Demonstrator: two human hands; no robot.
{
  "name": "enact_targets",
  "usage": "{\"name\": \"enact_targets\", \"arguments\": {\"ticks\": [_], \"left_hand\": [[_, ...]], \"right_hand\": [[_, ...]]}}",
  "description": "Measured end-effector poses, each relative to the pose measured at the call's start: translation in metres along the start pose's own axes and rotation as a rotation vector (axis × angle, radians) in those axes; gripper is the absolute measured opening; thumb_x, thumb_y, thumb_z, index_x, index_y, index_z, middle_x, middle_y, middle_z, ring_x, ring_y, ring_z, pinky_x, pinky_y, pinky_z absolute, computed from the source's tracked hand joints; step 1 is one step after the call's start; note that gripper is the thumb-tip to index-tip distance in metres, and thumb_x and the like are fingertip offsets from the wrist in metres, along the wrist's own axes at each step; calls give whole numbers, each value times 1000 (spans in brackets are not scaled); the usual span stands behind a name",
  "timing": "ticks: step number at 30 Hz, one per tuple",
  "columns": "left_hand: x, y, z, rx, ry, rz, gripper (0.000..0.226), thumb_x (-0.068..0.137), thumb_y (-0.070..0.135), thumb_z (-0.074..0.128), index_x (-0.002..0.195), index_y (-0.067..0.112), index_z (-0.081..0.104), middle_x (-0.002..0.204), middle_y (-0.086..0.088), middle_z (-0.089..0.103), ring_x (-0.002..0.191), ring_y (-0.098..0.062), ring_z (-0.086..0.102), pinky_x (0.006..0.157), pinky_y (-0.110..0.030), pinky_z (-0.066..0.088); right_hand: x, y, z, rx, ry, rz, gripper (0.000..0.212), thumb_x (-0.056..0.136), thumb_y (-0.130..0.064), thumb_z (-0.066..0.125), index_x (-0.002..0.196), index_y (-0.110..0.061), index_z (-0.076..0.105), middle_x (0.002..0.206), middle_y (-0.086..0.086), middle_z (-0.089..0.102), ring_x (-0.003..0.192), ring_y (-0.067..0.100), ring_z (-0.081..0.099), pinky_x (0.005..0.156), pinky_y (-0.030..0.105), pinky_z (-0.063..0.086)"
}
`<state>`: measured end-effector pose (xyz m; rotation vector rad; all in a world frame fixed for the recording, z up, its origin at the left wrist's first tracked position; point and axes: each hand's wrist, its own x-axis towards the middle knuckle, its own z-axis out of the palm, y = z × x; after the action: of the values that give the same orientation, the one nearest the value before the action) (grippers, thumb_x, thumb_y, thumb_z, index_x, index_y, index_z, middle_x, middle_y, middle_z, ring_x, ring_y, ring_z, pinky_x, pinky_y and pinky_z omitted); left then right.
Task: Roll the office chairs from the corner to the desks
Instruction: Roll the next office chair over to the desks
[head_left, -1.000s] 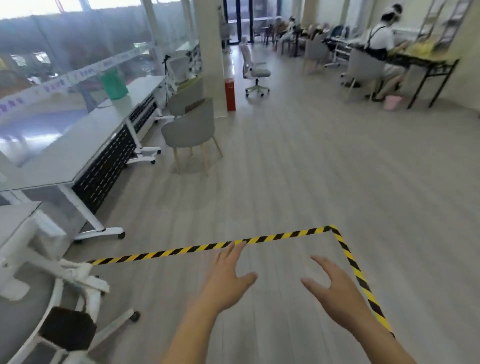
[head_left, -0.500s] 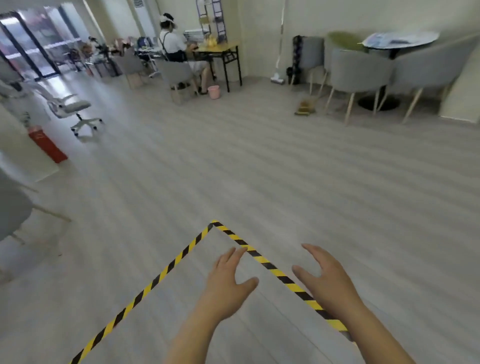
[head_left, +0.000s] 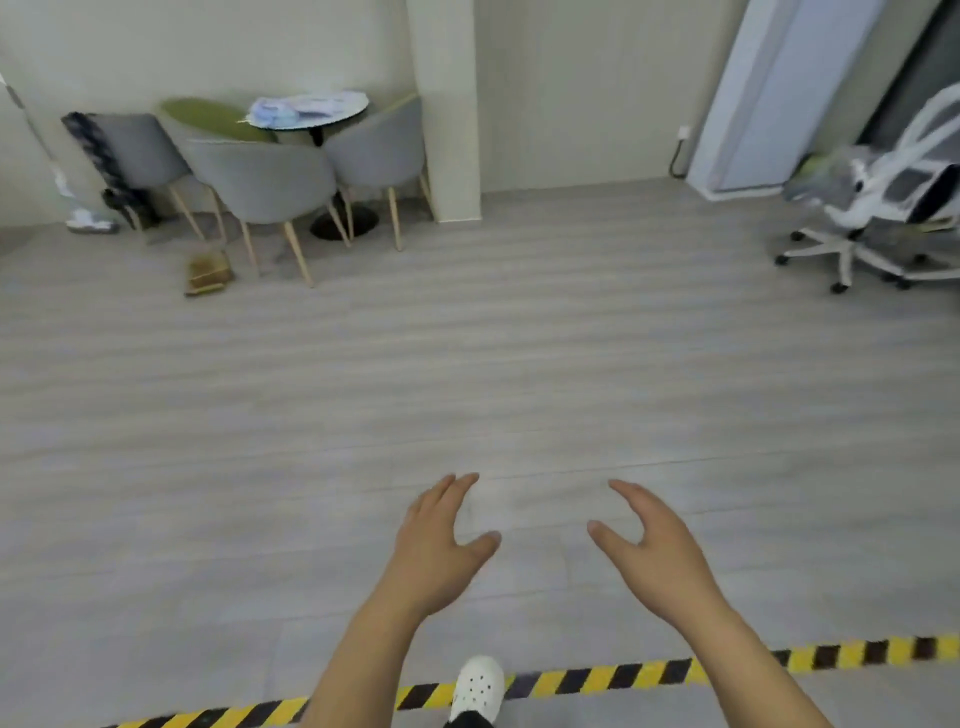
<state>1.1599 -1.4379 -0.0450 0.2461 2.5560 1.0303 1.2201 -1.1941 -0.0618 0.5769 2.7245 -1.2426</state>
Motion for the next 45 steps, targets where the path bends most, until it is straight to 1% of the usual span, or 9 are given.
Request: {"name": "enact_targets", "arguments": {"ticks": [5, 8, 16, 21, 24, 28, 33, 38, 45], "left_hand": [[124, 64, -21, 29, -123, 176, 68, 90, 48, 59, 149, 42, 25, 160, 12, 16, 148, -10, 8, 120, -34, 14], [190, 109, -3, 63, -256, 273, 68, 91, 48, 59, 149, 42, 24, 160, 12, 15, 148, -10, 7, 120, -34, 14], [323, 263, 112, 148, -543, 516, 69, 90, 49, 60, 149, 43, 25, 159, 15, 15, 146, -6, 7, 120, -34, 13], [398, 348, 181, 160, -578, 532, 68, 89, 47, 62, 147, 45, 27, 158, 18, 18, 146, -5, 10, 120, -35, 16], [441, 398, 209, 208, -605, 526, 67, 88, 47, 63, 146, 46, 28, 158, 18, 20, 145, -6, 12, 119, -36, 18], [498, 466, 232, 127, -534, 520, 65, 89, 43, 63, 145, 46, 30, 154, 22, 24, 144, -4, 15, 117, -33, 19], [578, 514, 260, 91, -535, 475, 65, 88, 46, 64, 143, 50, 30, 150, 26, 24, 143, -2, 16, 116, -32, 20], [692, 569, 321, 40, -557, 444, 68, 87, 45, 66, 144, 49, 30, 154, 21, 24, 144, -5, 17, 117, -35, 22], [859, 715, 391, 26, -596, 521, 69, 88, 44, 65, 146, 45, 28, 156, 17, 23, 146, -10, 16, 118, -37, 21]], "right_hand": [[68, -20, -64, -37, 152, 108, 63, 90, -57, 56, 147, -44, 32, 160, -11, 24, 149, 11, 15, 120, 42, 21], [83, -2, -100, 14, 275, 217, 63, 89, -57, 56, 146, -47, 31, 159, -13, 24, 149, 10, 14, 120, 41, 21], [108, 105, -189, 215, 602, 565, 60, 87, -55, 61, 142, -48, 38, 156, -14, 31, 144, 12, 26, 116, 42, 29], [189, 165, -262, 317, 723, 567, 59, 89, -49, 63, 142, -44, 38, 154, -15, 34, 143, 10, 29, 114, 37, 29], [240, 192, -318, 364, 722, 541, 60, 90, -49, 61, 144, -42, 38, 153, -17, 34, 143, 8, 28, 115, 36, 29], [313, 220, -393, 391, 722, 483, 59, 90, -50, 61, 144, -43, 37, 154, -18, 33, 143, 7, 28, 117, 36, 28], [407, 245, -441, 351, 668, 410, 59, 90, -48, 62, 144, -42, 39, 154, -15, 34, 143, 6, 27, 118, 35, 26], [498, 298, -496, 309, 589, 482, 61, 88, -52, 61, 143, -48, 34, 156, -16, 30, 145, 6, 23, 119, 37, 24], [628, 341, -664, 200, 685, 550, 61, 90, -46, 63, 145, -40, 37, 154, -14, 33, 143, 11, 28, 114, 33, 26]]}}
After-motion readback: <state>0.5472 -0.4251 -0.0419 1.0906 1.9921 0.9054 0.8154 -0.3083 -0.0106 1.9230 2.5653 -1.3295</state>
